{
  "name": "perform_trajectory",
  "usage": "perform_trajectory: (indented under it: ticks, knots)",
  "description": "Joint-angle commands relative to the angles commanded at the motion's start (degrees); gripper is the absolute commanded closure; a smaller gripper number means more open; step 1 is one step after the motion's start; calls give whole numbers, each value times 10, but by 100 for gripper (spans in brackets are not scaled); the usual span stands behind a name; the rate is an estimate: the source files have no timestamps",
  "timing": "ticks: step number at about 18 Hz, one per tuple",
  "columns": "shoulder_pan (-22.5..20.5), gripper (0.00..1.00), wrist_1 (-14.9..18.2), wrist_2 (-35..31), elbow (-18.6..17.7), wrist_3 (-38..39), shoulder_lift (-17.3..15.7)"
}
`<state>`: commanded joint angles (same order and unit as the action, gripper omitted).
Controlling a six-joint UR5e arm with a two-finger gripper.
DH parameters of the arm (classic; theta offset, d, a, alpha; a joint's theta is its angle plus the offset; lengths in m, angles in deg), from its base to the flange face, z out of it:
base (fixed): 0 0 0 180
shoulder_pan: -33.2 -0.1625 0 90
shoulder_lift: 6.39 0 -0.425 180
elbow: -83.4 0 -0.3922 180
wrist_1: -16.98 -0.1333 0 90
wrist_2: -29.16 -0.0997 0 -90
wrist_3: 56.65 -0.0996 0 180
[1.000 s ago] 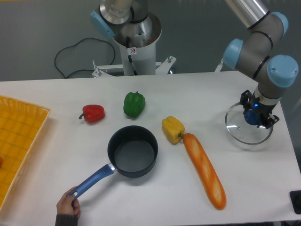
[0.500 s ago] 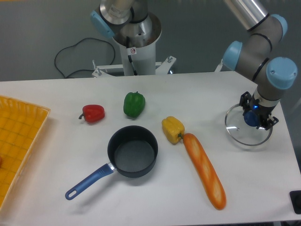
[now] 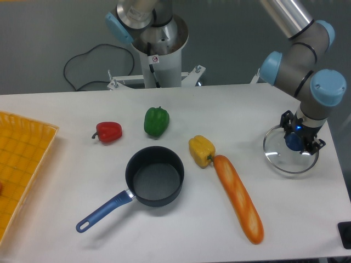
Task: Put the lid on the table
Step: 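Lower the glass lid flat onto the table surface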
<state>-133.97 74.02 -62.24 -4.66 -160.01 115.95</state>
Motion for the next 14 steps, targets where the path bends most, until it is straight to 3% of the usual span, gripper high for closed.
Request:
perform_trajectory:
  ticks: [14]
  knots:
    - [2,52,-12,11,-2,1,11]
